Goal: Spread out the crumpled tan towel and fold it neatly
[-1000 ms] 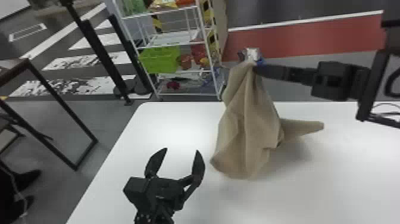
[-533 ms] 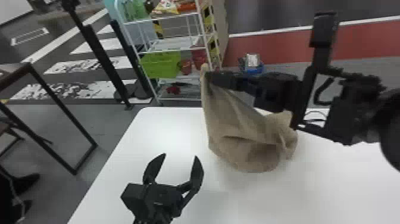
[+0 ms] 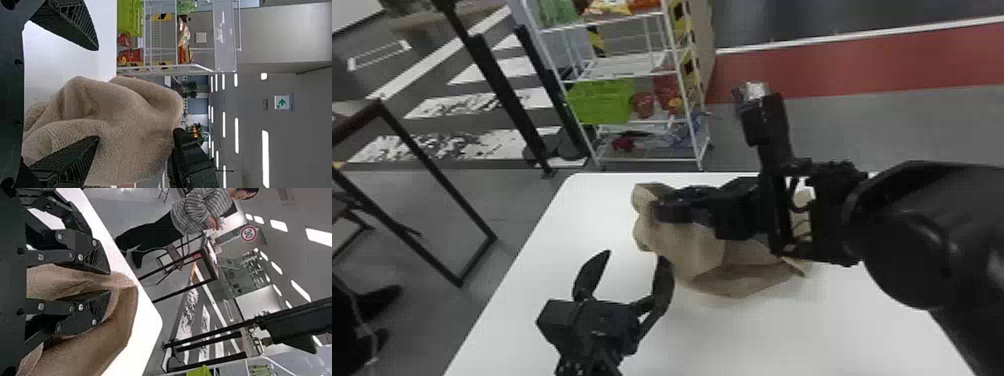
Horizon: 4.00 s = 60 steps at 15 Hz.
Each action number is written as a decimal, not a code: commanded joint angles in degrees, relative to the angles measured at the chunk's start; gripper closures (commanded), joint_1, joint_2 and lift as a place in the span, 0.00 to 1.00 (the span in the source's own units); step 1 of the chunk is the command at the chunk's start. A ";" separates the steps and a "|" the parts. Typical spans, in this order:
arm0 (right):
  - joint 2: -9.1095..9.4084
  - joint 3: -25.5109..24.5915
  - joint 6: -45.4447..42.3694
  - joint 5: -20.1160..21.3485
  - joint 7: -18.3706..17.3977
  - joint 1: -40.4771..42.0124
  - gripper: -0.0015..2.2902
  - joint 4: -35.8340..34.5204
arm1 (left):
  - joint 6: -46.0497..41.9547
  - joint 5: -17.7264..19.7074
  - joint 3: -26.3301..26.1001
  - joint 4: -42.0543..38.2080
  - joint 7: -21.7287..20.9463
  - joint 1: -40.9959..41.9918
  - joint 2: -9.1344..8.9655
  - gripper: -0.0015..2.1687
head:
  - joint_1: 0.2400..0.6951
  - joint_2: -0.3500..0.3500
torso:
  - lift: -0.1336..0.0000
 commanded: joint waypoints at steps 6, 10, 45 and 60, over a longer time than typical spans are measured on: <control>0.05 -2.84 2.74 0.42 -0.16 0.69 0.02 -1.38 | 0.00 0.00 0.00 0.01 0.00 0.00 0.00 0.04 | 1.00 1.00 | 0.08; 0.00 -10.40 21.73 2.09 4.58 1.92 0.04 -8.58 | 0.00 0.00 0.26 0.01 0.00 0.00 0.00 0.04 | 1.00 1.00 | 0.08; -6.06 -1.34 35.09 33.29 29.28 -10.12 0.18 7.94 | 0.35 0.27 0.61 -0.26 0.35 0.18 0.00 0.04 | 1.00 0.99 | 0.08; -1.84 4.90 30.34 42.69 29.02 -11.71 0.26 14.09 | -0.35 0.27 1.05 0.01 0.27 0.26 -0.09 0.04 | 1.00 1.00 | 0.08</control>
